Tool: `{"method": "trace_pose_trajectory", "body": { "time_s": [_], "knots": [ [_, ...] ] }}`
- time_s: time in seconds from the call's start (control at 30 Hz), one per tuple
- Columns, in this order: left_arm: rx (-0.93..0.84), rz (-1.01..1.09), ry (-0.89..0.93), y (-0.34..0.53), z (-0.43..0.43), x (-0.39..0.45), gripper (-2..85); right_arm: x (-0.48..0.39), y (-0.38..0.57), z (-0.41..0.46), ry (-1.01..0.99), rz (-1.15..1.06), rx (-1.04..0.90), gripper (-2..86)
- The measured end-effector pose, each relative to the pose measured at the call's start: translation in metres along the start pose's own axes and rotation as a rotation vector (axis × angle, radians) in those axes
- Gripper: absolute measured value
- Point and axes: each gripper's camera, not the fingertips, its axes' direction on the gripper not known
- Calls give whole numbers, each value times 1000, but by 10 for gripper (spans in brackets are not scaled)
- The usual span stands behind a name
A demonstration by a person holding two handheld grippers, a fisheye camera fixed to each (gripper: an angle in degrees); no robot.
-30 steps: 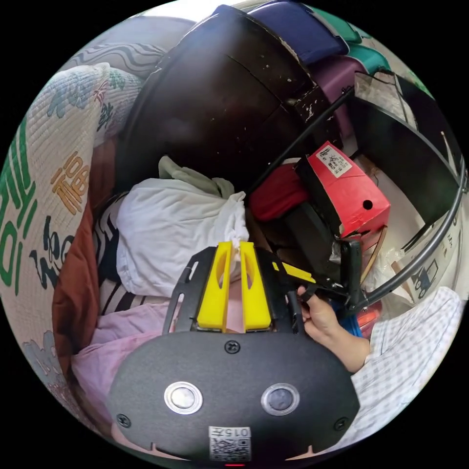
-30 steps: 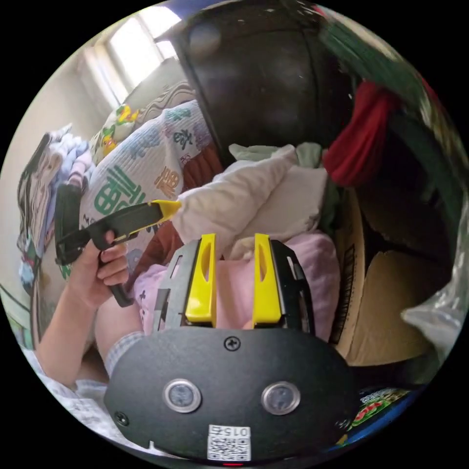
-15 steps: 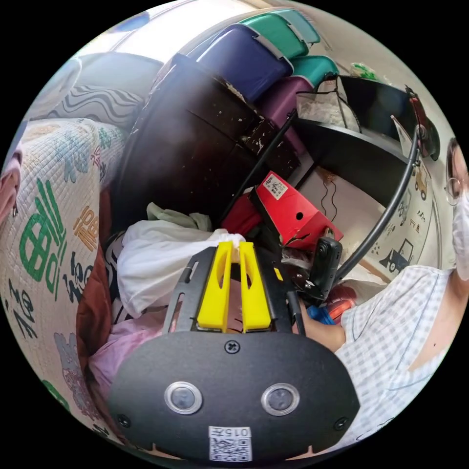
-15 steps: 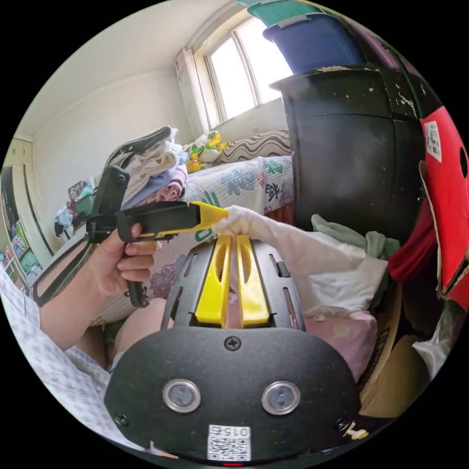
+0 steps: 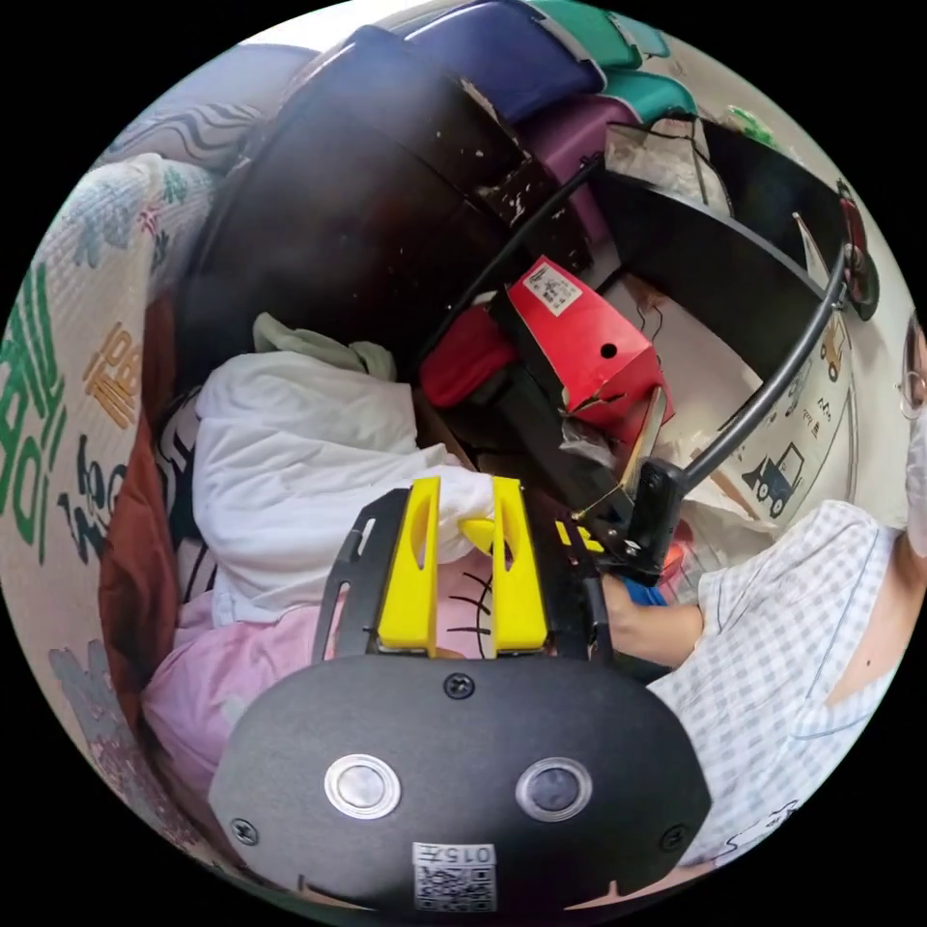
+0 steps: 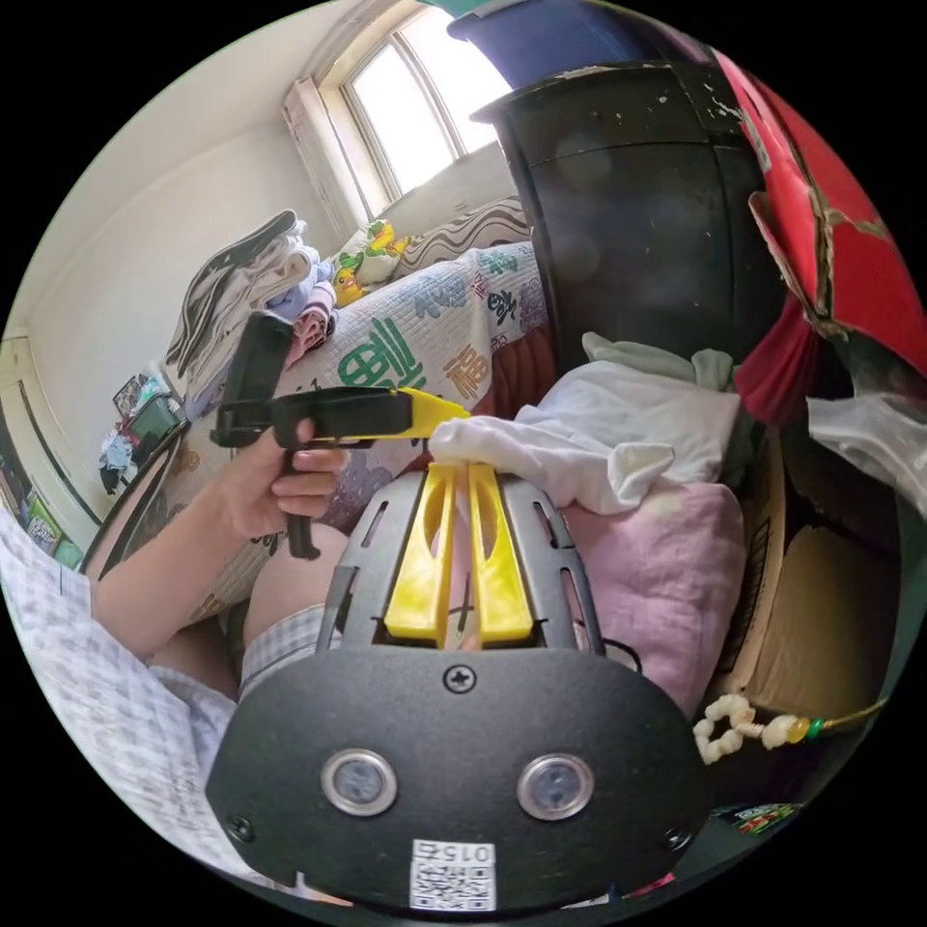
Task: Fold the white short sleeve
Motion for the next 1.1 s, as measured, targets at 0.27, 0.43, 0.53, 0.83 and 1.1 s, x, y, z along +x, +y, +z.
{"method": "trace_pose_trajectory", "body": {
  "time_s": [0.27,0.43,0.53,0.83,1.1],
  "knots": [
    [-97,-34,126,14,23,-1,65,5,37,-8,25,69,11,16],
    [-83,-56,119,28,16,7,14,0,48,1,2,70,-1,-2],
    [-21,-55,70,38,-2,16,-1,-9,60,-2,4,55,19,-5],
    [254,-90,-169,75,-100,49,-7,-38,100,-21,42,44,67,-5],
    [505,-18,-187,131,-214,132,-9,-75,126,-72,44,11,218,-4]
  ]
}}
